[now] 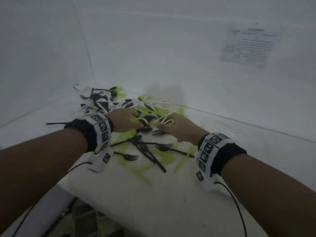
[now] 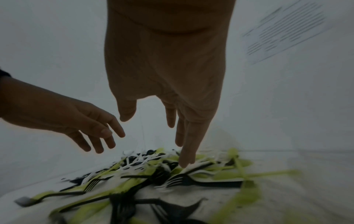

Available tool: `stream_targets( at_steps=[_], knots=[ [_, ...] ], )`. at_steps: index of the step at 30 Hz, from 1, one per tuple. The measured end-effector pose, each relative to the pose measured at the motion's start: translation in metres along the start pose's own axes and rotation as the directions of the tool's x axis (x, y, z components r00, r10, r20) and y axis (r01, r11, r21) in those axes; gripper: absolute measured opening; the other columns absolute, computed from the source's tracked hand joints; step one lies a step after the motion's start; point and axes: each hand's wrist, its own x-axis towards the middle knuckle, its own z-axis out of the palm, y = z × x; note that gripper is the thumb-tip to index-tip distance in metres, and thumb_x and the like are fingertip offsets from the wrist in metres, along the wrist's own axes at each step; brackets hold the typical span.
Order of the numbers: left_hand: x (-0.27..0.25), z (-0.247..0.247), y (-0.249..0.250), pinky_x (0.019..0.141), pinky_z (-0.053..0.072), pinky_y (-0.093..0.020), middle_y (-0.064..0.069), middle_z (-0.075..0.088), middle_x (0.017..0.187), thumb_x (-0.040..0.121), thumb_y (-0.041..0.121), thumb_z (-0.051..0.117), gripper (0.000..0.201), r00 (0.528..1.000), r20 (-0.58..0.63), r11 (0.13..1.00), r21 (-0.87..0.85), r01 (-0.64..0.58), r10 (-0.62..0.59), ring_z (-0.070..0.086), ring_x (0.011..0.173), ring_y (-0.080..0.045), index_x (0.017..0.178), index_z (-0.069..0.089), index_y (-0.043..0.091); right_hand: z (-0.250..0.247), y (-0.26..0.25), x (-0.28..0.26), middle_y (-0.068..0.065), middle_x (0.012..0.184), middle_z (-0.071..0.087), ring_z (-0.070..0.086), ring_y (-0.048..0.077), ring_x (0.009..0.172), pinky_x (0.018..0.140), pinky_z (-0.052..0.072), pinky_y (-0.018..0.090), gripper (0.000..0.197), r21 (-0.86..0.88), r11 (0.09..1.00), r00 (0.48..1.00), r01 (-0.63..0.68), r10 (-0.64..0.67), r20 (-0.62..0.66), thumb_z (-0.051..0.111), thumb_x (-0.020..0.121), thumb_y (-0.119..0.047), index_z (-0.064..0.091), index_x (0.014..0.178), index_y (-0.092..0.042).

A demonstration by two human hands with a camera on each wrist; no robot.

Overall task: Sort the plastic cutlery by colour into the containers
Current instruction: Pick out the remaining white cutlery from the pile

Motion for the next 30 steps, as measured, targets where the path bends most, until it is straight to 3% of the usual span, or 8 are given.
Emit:
stream_targets(
  at_steps=[2, 11, 14, 17, 19, 22, 26, 30],
  knots=[
    [-0.007, -0.003, -0.039, 0.105, 0.045, -0.037, -0.007, 0.053, 0.146, 0.093, 0.065, 0.058, 0.072, 0.999, 0.009, 0.999, -0.036, 0.032, -0.032, 0.053, 0.129, -0.026, 0.148, 0.044, 0.020, 0.025, -0.023, 0.018, 0.006, 0.118, 0.062, 0.066, 0.023, 0.099, 0.088, 0.061, 0.047, 0.080, -0.030, 1.000, 1.000, 0.008, -0.008, 0.013, 0.060, 0.090, -0.071, 0.040, 0.148, -0.021],
    [-0.029, -0.016, -0.207, 0.099, 0.044, -0.034, -0.003, 0.061, 0.132, 0.095, 0.062, 0.057, 0.057, 0.988, 0.025, 0.988, -0.035, 0.153, -0.152, 0.055, 0.118, -0.024, 0.134, 0.054, 0.022, 0.135, -0.126, 0.101, 0.002, 0.147, 0.054, 0.055, 0.024, 0.130, 0.105, 0.047, 0.042, 0.084, -0.192, 0.976, 0.993, 0.104, -0.092, 0.070, 0.054, 0.088, -0.078, 0.047, 0.148, -0.019],
    [-0.037, -0.018, -0.253, 0.103, 0.044, -0.036, -0.002, 0.062, 0.131, 0.094, 0.061, 0.058, 0.056, 0.981, 0.028, 0.979, -0.055, 0.195, -0.193, 0.056, 0.120, -0.023, 0.135, 0.054, 0.023, 0.170, -0.154, 0.123, 0.004, 0.138, 0.061, 0.059, 0.023, 0.123, 0.103, 0.049, 0.043, 0.082, -0.199, 0.973, 0.992, 0.118, -0.105, 0.071, 0.053, 0.088, -0.079, 0.050, 0.145, -0.020],
    [-0.040, -0.016, -0.292, 0.104, 0.044, -0.036, 0.000, 0.064, 0.126, 0.094, 0.059, 0.060, 0.052, 0.972, 0.033, 0.968, -0.087, 0.234, -0.232, 0.056, 0.115, -0.021, 0.132, 0.056, 0.024, 0.198, -0.174, 0.138, 0.002, 0.116, 0.067, 0.062, 0.021, 0.105, 0.095, 0.049, 0.039, 0.070, -0.212, 0.968, 0.989, 0.136, -0.120, 0.086, 0.056, 0.093, -0.069, 0.053, 0.140, -0.017],
    [-0.039, -0.014, -0.311, 0.102, 0.045, -0.035, 0.001, 0.064, 0.121, 0.095, 0.055, 0.061, 0.045, 0.970, 0.030, 0.964, -0.109, 0.242, -0.240, 0.057, 0.112, -0.020, 0.128, 0.058, 0.024, 0.211, -0.182, 0.148, 0.000, 0.106, 0.064, 0.060, 0.021, 0.104, 0.092, 0.048, 0.036, 0.059, -0.239, 0.960, 0.988, 0.146, -0.130, 0.080, 0.059, 0.095, -0.061, 0.056, 0.135, -0.018],
    [-0.035, -0.010, -0.327, 0.099, 0.043, -0.032, 0.002, 0.065, 0.119, 0.097, 0.051, 0.061, 0.040, 0.972, 0.016, 0.962, -0.136, 0.236, -0.236, 0.057, 0.114, -0.020, 0.126, 0.060, 0.024, 0.224, -0.186, 0.165, 0.001, 0.107, 0.066, 0.062, 0.023, 0.111, 0.092, 0.048, 0.035, 0.045, -0.266, 0.950, 0.986, 0.166, -0.150, 0.078, 0.062, 0.097, -0.049, 0.060, 0.131, -0.019],
    [-0.027, -0.005, -0.343, 0.093, 0.040, -0.028, 0.003, 0.065, 0.116, 0.098, 0.048, 0.060, 0.037, 0.974, -0.005, 0.963, -0.151, 0.221, -0.225, 0.056, 0.109, -0.018, 0.126, 0.061, 0.023, 0.237, -0.192, 0.192, 0.002, 0.113, 0.068, 0.062, 0.022, 0.103, 0.087, 0.047, 0.031, 0.029, -0.294, 0.924, 0.969, 0.244, -0.240, 0.050, 0.060, 0.098, -0.027, 0.065, 0.126, -0.020],
    [-0.016, -0.007, -0.351, 0.088, 0.040, -0.027, 0.004, 0.067, 0.114, 0.100, 0.045, 0.058, 0.031, 0.981, -0.029, 0.974, -0.126, 0.188, -0.193, 0.057, 0.102, -0.016, 0.123, 0.063, 0.024, 0.239, -0.197, 0.221, 0.003, 0.115, 0.069, 0.059, 0.019, 0.098, 0.086, 0.047, 0.031, 0.034, -0.291, 0.905, 0.950, 0.310, -0.307, 0.058, 0.049, 0.099, -0.013, 0.064, 0.129, -0.024]
  ],
)
